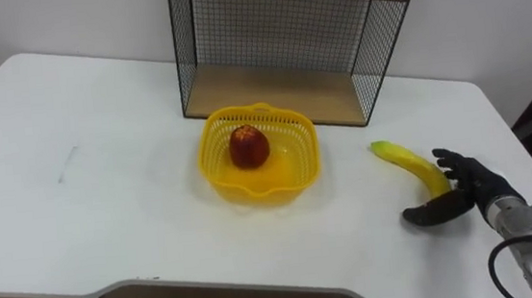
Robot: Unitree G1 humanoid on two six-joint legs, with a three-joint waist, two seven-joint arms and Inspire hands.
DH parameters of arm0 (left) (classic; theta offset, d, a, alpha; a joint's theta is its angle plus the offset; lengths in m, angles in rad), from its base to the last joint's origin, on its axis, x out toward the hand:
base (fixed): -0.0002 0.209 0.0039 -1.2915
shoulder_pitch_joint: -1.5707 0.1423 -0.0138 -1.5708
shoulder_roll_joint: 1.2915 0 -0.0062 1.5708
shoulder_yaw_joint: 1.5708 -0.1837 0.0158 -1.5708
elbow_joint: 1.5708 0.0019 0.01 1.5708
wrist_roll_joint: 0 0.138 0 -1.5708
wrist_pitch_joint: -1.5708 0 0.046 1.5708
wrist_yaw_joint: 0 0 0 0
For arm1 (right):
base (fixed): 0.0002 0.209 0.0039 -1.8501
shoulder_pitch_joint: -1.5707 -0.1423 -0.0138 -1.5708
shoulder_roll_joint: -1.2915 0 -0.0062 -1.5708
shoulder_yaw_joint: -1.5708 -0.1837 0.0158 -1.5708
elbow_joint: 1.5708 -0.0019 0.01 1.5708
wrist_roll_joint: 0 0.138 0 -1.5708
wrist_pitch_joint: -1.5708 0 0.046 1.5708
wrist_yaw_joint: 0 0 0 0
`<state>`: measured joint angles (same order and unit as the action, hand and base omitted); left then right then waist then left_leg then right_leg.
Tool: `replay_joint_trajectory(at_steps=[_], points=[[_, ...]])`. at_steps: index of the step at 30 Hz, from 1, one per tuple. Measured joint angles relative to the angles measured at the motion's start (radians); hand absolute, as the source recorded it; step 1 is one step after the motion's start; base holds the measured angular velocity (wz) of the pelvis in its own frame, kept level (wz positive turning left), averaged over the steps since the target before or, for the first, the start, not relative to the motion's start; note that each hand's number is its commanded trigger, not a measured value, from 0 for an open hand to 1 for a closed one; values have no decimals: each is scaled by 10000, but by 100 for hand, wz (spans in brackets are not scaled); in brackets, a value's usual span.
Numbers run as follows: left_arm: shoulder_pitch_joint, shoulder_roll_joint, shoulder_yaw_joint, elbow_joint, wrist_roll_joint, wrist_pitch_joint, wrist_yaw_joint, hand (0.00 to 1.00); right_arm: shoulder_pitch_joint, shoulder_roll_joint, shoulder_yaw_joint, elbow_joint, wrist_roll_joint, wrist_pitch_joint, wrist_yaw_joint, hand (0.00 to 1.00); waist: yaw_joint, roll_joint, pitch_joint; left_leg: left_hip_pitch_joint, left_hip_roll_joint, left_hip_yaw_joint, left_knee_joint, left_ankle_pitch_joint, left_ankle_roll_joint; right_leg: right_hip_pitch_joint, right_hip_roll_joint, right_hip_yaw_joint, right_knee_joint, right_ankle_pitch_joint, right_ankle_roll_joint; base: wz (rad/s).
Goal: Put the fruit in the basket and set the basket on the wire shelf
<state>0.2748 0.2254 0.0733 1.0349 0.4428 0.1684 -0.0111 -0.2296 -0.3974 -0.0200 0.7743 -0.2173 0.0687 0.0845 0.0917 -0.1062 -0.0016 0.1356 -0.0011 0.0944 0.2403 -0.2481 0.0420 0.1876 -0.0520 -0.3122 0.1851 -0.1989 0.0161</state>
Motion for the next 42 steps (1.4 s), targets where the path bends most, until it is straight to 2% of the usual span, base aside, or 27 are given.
replay_joint_trajectory(at_steps=[6, 16, 31, 39, 42], points=[[-65, 6, -26, -10, 6, -12, 20, 0, -89, -69, -5, 85, -277, -21, -491, 100, -32, 18, -6, -25, 15, -45, -9, 1, -4, 26, 11, -88, 10, 5, 3, 3], [-109, 2, -18, -29, 4, -70, 67, 0, -152, -64, -10, 47, -355, -21, -458, 100, -55, 284, -6, -19, 19, -61, -111, 11, -22, 18, 18, -89, 13, 6, 3, 0], [-156, -2, -21, -2, 0, -81, 67, 0, -194, -50, -8, 3, -212, -15, -159, 100, -55, 185, -29, -91, 18, -91, -86, 17, -28, -100, 14, -66, 50, 8, 0, 0], [-223, -24, 18, 49, 8, -90, 25, 0, -194, 75, -10, -130, 1181, -11, -78, 100, -38, 177, -3, -103, 21, 32, -160, 18, -26, -145, 20, 76, 40, 10, -3, -4], [-214, -117, 13, 46, -32, -167, 69, 0, -191, 219, -2, -541, 2672, -11, -142, 100, -24, 222, 29, -59, 21, 107, -210, 17, -26, -146, 19, 100, 20, 15, 4, -6]])
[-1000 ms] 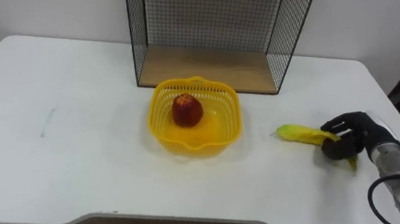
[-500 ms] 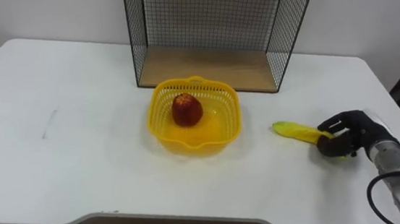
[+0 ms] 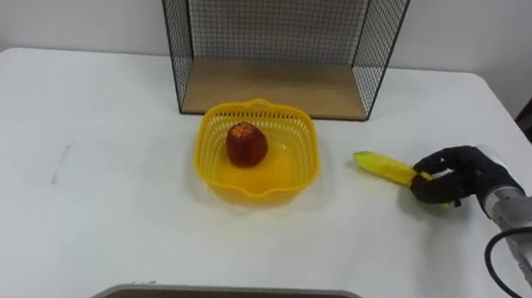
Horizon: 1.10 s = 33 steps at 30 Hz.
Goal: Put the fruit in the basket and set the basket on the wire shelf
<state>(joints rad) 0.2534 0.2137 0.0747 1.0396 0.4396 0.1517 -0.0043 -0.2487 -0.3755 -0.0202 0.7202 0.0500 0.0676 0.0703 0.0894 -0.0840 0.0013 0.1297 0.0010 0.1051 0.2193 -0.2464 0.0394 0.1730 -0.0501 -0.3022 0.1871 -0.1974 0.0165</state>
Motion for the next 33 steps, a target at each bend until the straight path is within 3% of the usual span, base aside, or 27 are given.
replay_joint_trajectory(at_steps=[3, 10, 14, 18, 28, 33], points=[[-36, -32, -2, 4, 32, -11, 1, 0, 3, 196, 5, -692, 1618, -4, -168, 100, -22, 87, 44, -2, 5, -14, 25, 0, -1, 0, 8, 7, -22, 0, 1, 0], [29, -242, -8, -3, 46, 50, 1, 0, 185, 439, 149, -2030, 3046, -10, -346, 100, -37, 333, -34, 0, 5, -5, 55, 0, -1, 13, 0, -1, -22, 1, 2, 0], [80, -314, -35, -7, 53, 132, 0, 0, 207, 696, 190, -2302, 3075, -8, -358, 100, -79, 427, -98, 2, 12, 0, 93, 0, -1, 24, -10, 2, 6, 1, 2, 0], [96, -318, -61, 3, 50, 127, 0, 0, 206, 704, 212, -2383, 3228, -10, -355, 100, -57, 435, -107, 51, 13, 0, 58, 0, 0, 102, -7, 7, 7, 1, 2, 0], [128, -395, -230, 16, 49, 101, -2, 0, 206, 698, 457, -3917, 3291, -20, -385, 100, -19, 381, -79, -1, 10, -14, 34, 7, 4, 44, 2, 2, -4, 5, -5, 0], [-26, -391, -243, 10, 53, 81, -63, 0, 205, 698, 862, -4713, 1981, -52, -309, 100, 18, 304, -16, -43, 19, -14, 30, 6, 3, -1, 6, -21, -6, 5, -5, 1]])
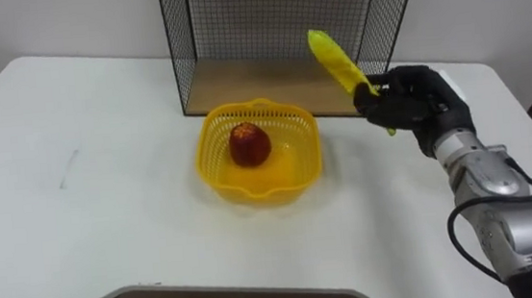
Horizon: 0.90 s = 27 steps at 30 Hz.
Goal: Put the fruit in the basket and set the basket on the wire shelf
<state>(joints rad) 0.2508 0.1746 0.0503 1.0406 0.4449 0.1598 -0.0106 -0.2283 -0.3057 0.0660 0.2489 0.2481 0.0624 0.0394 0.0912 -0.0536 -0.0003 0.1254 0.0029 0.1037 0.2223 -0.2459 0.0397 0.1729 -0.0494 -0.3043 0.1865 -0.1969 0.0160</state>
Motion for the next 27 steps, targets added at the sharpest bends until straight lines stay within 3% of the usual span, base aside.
replay_joint_trajectory(at_steps=[16, 20, 21, 24, 25, 27], points=[[-172, 26, -194, -409, -21, -134, 63, 0, -89, -23, 354, -1129, -3086, 3, 192, 100, 260, -92, -12, -135, -4, -24, 118, 2, 2, -139, -20, -4, 75, -1, 1, 0], [-160, 84, -366, -401, -79, -139, 64, 0, -83, -24, 737, -1084, -3447, 11, 308, 50, 258, -227, 6, -128, 0, -25, 72, 2, 2, -122, -12, 10, 75, 0, 0, 0], [-166, 84, -406, -401, -87, -139, 64, 0, -82, -21, 798, -1084, -3510, 11, 336, 20, 254, -234, 11, -131, -2, -26, 76, 2, 3, -122, -12, 16, 75, 1, -1, 0], [-203, 111, -562, -402, -168, -157, 64, 0, -83, -18, 1087, -1082, -3783, 15, 492, 10, 248, -262, 27, -150, -5, -25, 91, 1, 3, -126, -13, 15, 75, 14, -6, 0], [-210, 127, -565, -401, -191, -158, 64, 0, -83, 5, 1150, -1082, -3826, 15, 572, 0, 248, -269, 34, -164, -3, -28, 99, 1, 3, -131, -12, 11, 74, 14, -7, 0], [-207, 147, -568, -400, -194, -159, 64, 0, -82, 7, 1190, -1082, -3956, 23, 699, 0, 252, -262, 45, -177, -2, -31, 109, 0, 3, -135, -11, 4, 74, 15, -8, 0]])
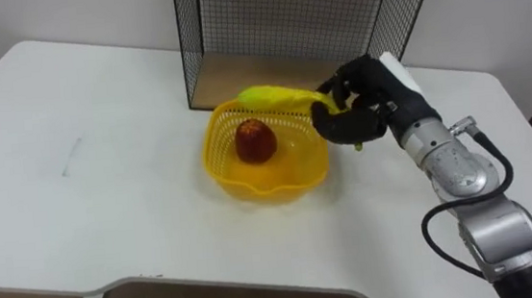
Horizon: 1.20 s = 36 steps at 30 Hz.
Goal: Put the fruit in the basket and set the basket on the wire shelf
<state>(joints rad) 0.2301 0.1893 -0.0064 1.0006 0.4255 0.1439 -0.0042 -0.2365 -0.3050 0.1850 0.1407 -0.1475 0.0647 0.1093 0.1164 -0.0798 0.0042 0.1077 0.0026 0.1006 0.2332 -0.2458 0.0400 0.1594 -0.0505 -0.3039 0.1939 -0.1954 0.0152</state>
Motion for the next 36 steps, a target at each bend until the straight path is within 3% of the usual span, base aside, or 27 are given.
replay_joint_trajectory(at_steps=[5, 12, 17, 36], points=[[-2, 44, 1, 49, -2, -8, 0, 0, 8, 9, 16, 1, -361, 0, 31, 0, 2, 34, 97, -56, -1, -6, 6, 0, 0, -40, 7, -10, -19, 0, 0, 0], [-44, 49, -3, 50, -1, -11, 0, 0, 7, 11, 69, 1, -545, 0, 28, 0, 3, 50, 80, -97, -2, 18, 43, 1, 0, -77, 15, -9, -66, 3, -4, 0], [-83, 50, -4, 50, 0, -11, 0, 0, 7, 12, 320, 11, -548, 0, 27, 0, 1, 151, 0, -80, -3, 22, 42, 1, 0, -70, 11, 2, -68, 3, -4, 0], [-73, 73, -3, 54, -6, 2, 1, 0, 16, 13, 329, 176, -520, 28, 245, 0, -19, 180, -9, -81, -5, -40, 25, 2, 1, -27, 6, -21, -50, 8, -9, 0]])
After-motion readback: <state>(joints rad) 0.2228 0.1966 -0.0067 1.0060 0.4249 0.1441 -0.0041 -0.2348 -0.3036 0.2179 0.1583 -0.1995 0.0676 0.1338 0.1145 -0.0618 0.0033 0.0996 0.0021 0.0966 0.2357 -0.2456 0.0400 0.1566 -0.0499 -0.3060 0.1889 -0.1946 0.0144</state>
